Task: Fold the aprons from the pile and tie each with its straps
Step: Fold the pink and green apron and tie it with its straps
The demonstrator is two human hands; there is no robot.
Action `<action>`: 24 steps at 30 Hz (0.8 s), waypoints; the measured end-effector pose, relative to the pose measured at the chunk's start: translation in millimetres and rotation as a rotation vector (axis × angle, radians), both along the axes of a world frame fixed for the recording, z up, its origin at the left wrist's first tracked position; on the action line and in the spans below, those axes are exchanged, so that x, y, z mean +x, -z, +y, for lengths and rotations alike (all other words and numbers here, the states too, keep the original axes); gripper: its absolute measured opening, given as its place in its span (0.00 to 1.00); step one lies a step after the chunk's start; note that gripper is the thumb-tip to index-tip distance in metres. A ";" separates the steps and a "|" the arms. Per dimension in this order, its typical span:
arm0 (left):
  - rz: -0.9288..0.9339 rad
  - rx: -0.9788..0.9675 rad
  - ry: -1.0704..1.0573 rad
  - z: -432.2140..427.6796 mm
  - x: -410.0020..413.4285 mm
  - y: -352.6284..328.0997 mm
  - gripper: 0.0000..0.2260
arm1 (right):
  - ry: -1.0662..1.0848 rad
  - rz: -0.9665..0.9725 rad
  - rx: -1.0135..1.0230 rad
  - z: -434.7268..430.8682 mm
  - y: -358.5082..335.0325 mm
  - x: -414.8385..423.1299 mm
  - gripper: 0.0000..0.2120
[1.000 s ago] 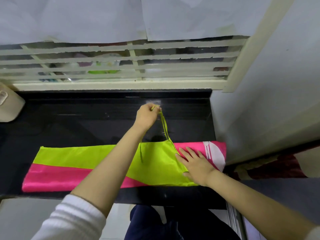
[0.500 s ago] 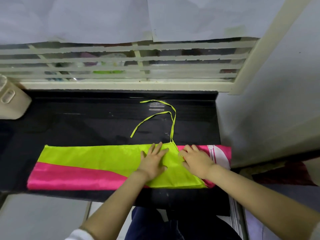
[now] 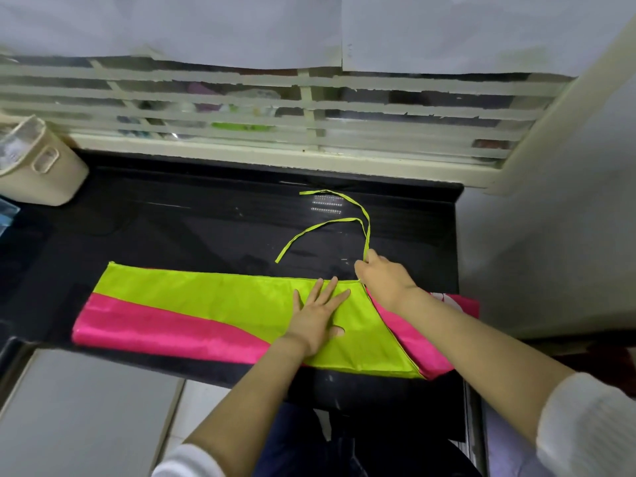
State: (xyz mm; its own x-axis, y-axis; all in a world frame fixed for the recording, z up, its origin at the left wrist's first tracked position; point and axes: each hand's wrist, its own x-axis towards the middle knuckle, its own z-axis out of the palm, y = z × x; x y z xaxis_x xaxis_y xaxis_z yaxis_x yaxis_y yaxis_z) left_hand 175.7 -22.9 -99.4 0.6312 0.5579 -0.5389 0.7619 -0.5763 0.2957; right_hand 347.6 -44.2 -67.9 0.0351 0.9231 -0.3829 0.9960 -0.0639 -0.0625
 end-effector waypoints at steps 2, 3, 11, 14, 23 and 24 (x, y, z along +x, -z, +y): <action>-0.002 0.002 -0.002 1.2 1.2 0.0 0.35 | -0.066 -0.044 0.087 1.7 -2.3 2.4 0.09; -0.004 0.000 -0.003 1.7 1.9 0.4 0.35 | -0.114 -0.064 0.166 2.6 -4.3 4.3 0.09; -0.012 -0.003 -0.036 8.9 8.0 2.4 0.35 | -0.327 -0.038 0.437 -19.8 -21.0 11.6 0.15; -0.025 -0.008 -0.049 11.1 9.4 3.4 0.35 | -0.289 0.048 0.457 -41.9 -23.7 13.2 0.13; -0.058 -0.022 -0.085 20.4 16.0 3.4 0.34 | -0.279 0.048 0.097 -116.1 -3.0 -22.4 0.15; -0.059 -0.023 -0.084 20.7 15.8 3.7 0.34 | -0.311 0.039 0.112 -123.5 6.2 -26.6 0.15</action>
